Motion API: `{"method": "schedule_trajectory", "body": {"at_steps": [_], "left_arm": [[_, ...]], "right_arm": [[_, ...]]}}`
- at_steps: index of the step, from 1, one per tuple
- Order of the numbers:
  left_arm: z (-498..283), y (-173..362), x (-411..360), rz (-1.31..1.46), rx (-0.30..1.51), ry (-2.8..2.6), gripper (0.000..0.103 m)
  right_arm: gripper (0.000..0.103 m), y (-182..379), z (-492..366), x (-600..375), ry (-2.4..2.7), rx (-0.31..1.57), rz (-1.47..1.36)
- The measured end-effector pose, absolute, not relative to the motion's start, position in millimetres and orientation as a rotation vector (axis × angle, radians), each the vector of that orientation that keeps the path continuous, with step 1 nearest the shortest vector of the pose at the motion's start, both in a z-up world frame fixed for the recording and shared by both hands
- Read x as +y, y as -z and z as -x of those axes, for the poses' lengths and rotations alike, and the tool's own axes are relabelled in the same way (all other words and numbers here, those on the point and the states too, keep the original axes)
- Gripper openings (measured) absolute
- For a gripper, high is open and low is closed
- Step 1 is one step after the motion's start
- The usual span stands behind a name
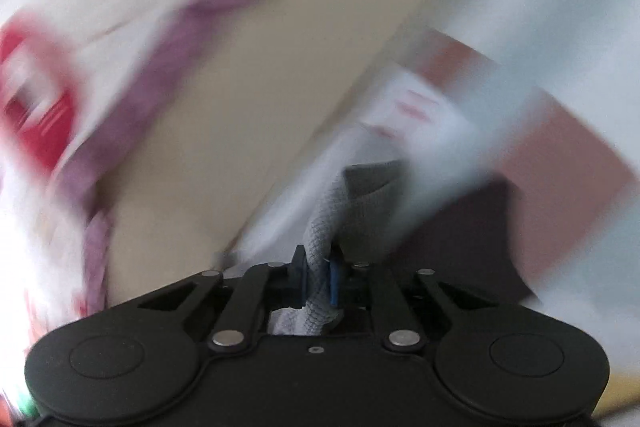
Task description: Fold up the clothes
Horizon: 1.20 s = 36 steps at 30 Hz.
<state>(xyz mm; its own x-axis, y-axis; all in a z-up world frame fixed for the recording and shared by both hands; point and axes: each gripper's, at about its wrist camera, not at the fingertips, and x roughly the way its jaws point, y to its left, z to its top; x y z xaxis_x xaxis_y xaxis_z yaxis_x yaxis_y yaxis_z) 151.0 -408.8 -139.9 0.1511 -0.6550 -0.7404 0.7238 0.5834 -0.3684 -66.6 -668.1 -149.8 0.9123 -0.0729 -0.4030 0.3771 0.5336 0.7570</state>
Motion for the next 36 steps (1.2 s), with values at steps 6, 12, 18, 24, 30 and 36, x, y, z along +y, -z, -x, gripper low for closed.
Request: {"method": "schedule_trajectory", "body": {"at_steps": [6,12,18,24,30,36], "left_arm": [[-198,149,-366,0.368,1.135,0.934,0.034],[-197,120,-374,0.182,1.043,0.944,0.038],[-198,105,-369,0.211,0.994,0.904,0.056],[-195,129,-384,0.103,1.1,0.921,0.065],[-165,130,-402,-0.184,0.94,0.891,0.063],[-155,130,-415,-0.321,0.878,0.911,0.0]], "right_arm": [[0.013,91,41,-564,-0.279,0.578,-0.17],[0.014,127,35,-538,-0.285,0.781,0.021],[0.019,128,46,-543,-0.162,0.742,-0.104],[0.051,117,71,-546,-0.273,0.662,-0.331],[0.051,109,98,-560,-0.066,0.685,-0.285],[0.055,120,75,-549,0.049,0.733,-0.066]]}}
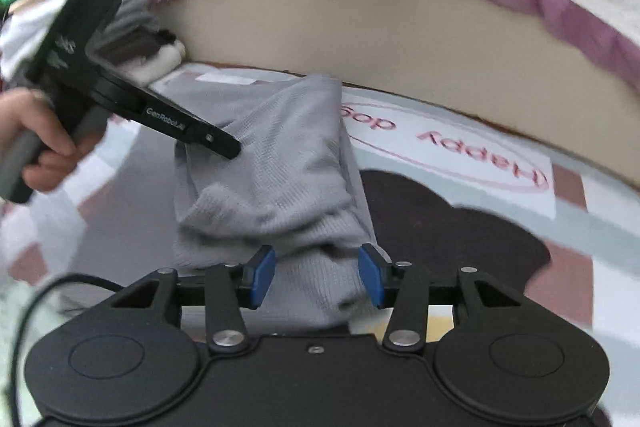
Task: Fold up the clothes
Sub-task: 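Open both grippers and release the folded shirt on the rug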
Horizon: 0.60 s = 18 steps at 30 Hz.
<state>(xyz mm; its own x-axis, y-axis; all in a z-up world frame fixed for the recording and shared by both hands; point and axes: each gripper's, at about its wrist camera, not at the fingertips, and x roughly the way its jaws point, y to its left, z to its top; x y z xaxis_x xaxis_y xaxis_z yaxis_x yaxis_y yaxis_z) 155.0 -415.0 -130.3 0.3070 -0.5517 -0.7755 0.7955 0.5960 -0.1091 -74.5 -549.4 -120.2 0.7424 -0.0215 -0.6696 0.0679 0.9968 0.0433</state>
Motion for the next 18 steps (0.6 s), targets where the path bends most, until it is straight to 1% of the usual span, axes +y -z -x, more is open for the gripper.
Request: {"method": "schedule_trajectory", "body": {"at_steps": [1,2,3,4,6,7,8,9,11,12,13,14,15,16,18], "left_arm": [[-155,129,-414,-0.318,0.875,0.899,0.0],[-157,127,-412,-0.315,0.875,0.872,0.0],[-159,126,-408,-0.301,0.877,0.847,0.0],[-162,126,-404,-0.279,0.882,0.83,0.0],[-168,127,-397,-0.245,0.894,0.802,0.001],[-169,128,-394,-0.232,0.902,0.794,0.002],[-167,129,-394,-0.23,0.915,0.805,0.002],[-162,126,-394,-0.233,0.921,0.822,0.005],[-149,118,-393,-0.237,0.912,0.87,0.023],[-140,113,-392,-0.237,0.886,0.898,0.047],[-132,110,-391,-0.24,0.857,0.917,0.067],[-125,109,-393,-0.257,0.838,0.932,0.069],[-119,108,-396,-0.274,0.82,0.946,0.069],[-115,109,-399,-0.301,0.824,0.955,0.069],[-114,118,-405,-0.341,0.864,0.941,0.068]], "right_arm": [[0.056,124,67,-547,0.054,0.733,-0.037],[0.053,127,60,-546,0.062,0.733,-0.015],[0.047,126,59,-551,0.091,0.729,-0.044],[0.03,126,58,-556,0.12,0.727,-0.076],[0.015,124,67,-572,0.165,0.743,-0.171],[0.004,124,71,-579,0.182,0.751,-0.209],[0.006,124,76,-588,0.194,0.76,-0.257],[0.01,124,80,-596,0.204,0.767,-0.307],[0.02,122,87,-609,0.208,0.753,-0.425],[0.021,117,91,-612,0.207,0.72,-0.457],[0.028,111,92,-612,0.189,0.687,-0.461],[0.049,107,89,-610,0.166,0.661,-0.457],[0.061,103,85,-608,0.145,0.639,-0.452],[0.068,102,76,-604,0.128,0.638,-0.445],[0.068,102,57,-596,0.093,0.639,-0.431]]}}
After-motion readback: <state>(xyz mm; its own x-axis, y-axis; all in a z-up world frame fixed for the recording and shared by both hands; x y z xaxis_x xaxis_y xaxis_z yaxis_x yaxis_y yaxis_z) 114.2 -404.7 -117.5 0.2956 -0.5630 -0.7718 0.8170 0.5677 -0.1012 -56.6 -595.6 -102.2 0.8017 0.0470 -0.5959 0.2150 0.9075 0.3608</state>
